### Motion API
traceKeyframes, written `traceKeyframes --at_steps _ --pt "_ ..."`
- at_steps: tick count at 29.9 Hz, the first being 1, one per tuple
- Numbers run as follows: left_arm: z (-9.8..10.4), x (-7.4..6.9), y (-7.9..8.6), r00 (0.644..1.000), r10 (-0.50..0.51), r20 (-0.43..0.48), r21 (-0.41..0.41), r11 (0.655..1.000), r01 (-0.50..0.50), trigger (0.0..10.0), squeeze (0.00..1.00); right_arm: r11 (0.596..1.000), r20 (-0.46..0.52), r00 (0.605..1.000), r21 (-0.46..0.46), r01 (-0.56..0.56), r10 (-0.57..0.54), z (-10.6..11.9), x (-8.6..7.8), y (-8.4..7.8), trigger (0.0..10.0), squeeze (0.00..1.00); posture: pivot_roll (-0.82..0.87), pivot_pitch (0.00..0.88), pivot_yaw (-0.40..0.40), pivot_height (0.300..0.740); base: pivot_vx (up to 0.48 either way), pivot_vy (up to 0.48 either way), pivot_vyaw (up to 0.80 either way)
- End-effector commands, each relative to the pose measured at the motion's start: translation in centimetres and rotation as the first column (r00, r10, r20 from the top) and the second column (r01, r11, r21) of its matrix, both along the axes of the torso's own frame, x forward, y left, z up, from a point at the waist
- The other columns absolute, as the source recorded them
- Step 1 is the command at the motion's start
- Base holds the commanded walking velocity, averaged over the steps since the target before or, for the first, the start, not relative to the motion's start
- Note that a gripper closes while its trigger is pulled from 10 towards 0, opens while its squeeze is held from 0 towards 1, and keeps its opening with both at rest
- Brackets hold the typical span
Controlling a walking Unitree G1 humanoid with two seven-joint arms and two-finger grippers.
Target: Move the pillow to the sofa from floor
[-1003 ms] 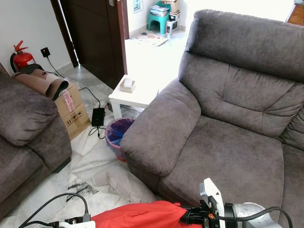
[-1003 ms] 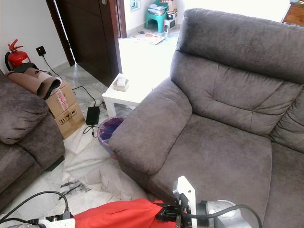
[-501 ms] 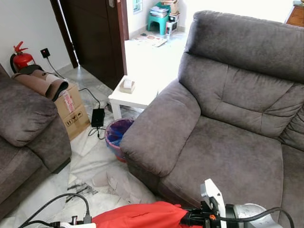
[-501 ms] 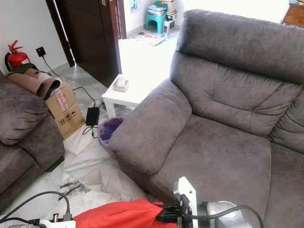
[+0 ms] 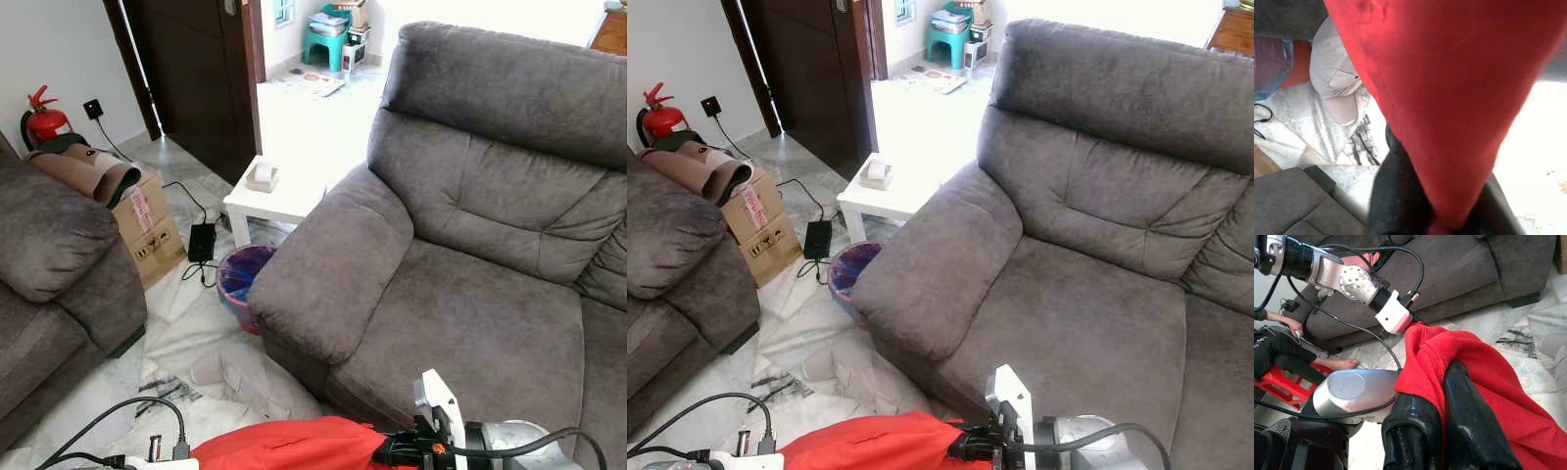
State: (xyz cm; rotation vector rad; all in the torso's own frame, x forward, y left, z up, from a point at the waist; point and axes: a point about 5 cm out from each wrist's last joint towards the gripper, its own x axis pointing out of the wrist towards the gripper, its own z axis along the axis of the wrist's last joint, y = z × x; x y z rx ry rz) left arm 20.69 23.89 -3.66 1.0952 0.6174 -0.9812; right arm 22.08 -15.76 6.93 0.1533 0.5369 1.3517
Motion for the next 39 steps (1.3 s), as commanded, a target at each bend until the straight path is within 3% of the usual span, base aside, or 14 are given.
traceKeyframes --at_steps 1,15,17,19,20,23,24,28,29,31,32,34,37,39 --pt "-0.2 -0.3 0.2 1.000 -0.013 -0.018 0.016 1.000 0.013 0.0 0.00 0.993 0.074 0.996 0.095 -0.064 0.057 1.8 0.1 1.0 10.0 0.00 -0.05 0.125 -0.010 0.740 0.000 0.000 0.00" --pt "0.3 0.3 -0.4 1.000 -0.028 -0.001 -0.026 0.999 0.028 0.0 0.00 0.995 0.067 0.997 0.089 -0.052 0.046 1.2 0.1 1.3 10.0 0.00 -0.04 0.123 0.000 0.740 0.000 0.000 0.00" --pt "0.6 0.8 -0.6 1.000 -0.001 0.030 -0.054 0.999 0.002 0.0 0.00 0.996 0.072 0.997 0.079 -0.036 0.030 1.0 0.2 1.3 10.0 0.00 -0.04 0.122 0.002 0.740 0.000 0.000 0.00" --pt "2.3 3.2 -1.7 0.974 0.172 0.148 -0.232 0.963 -0.135 0.0 0.00 0.996 0.132 0.988 0.008 0.083 -0.084 -0.1 1.1 1.0 10.0 0.00 -0.03 0.124 0.007 0.740 0.000 0.000 0.00" --pt "2.3 3.2 -1.7 0.974 0.172 0.148 -0.232 0.963 -0.135 0.0 0.00 0.996 0.132 0.988 0.008 0.083 -0.084 -0.1 1.1 1.0 10.0 0.00 -0.03 0.124 0.007 0.740 0.000 0.000 0.00" --pt "4.7 6.2 -3.5 0.887 0.372 0.274 -0.447 0.866 -0.225 0.0 0.00 0.964 0.194 0.948 -0.042 0.263 -0.250 -1.3 2.4 0.6 10.0 0.00 -0.03 0.124 0.008 0.740 0.000 0.000 0.00" --pt "5.7 7.0 -4.7 0.847 0.450 0.284 -0.556 0.797 -0.237 10.0 0.00 0.946 0.203 0.929 -0.039 0.323 -0.309 -1.5 2.7 0.5 10.0 0.00 -0.03 0.124 0.010 0.740 0.000 0.000 0.00" --pt "7.3 7.8 -6.9 0.792 0.563 0.237 -0.733 0.638 -0.235 10.0 0.00 0.895 0.274 0.868 -0.055 0.443 -0.413 -1.9 3.3 0.5 10.0 0.00 -0.03 0.121 0.014 0.740 0.000 0.000 0.00" --pt "7.3 7.8 -6.9 0.792 0.563 0.237 -0.733 0.638 -0.235 10.0 0.00 0.895 0.274 0.868 -0.055 0.443 -0.413 -1.9 3.3 0.5 10.0 0.00 -0.03 0.121 0.014 0.740 0.000 0.000 0.00" --pt "8.5 8.0 -8.1 0.732 0.653 0.195 -0.831 0.507 -0.231 10.0 0.00 0.797 0.303 0.759 0.004 0.604 -0.576 -1.7 4.3 0.2 10.0 0.00 -0.02 0.116 0.019 0.740 0.000 0.000 0.00" --pt "8.7 8.0 -8.2 0.717 0.673 0.180 -0.848 0.476 -0.233 10.0 0.00 0.771 0.301 0.731 0.025 0.636 -0.612 -1.6 4.5 0.1 10.0 0.00 -0.02 0.116 0.019 0.740 0.000 0.000 0.00" --pt "9.2 7.9 -8.5 0.690 0.701 0.180 -0.866 0.445 -0.226 10.0 0.00 0.698 0.311 0.654 0.044 0.715 -0.689 -1.5 4.9 -0.3 10.0 0.00 -0.02 0.116 0.023 0.740 0.000 0.000 0.00" --pt "9.8 7.5 -8.7 0.633 0.751 0.190 -0.882 0.414 -0.226 10.0 0.00 0.536 0.290 0.500 0.056 0.842 -0.816 -1.9 5.2 -1.1 10.0 0.00 -0.02 0.118 0.029 0.740 0.000 0.000 0.00" --pt "10.1 7.6 -8.8 0.609 0.773 0.175 -0.895 0.383 -0.230 10.0 0.00 0.507 0.286 0.472 0.059 0.860 -0.834 -2.0 5.2 -1.0 10.0 0.00 -0.02 0.116 0.029 0.740 0.000 0.000 0.00"
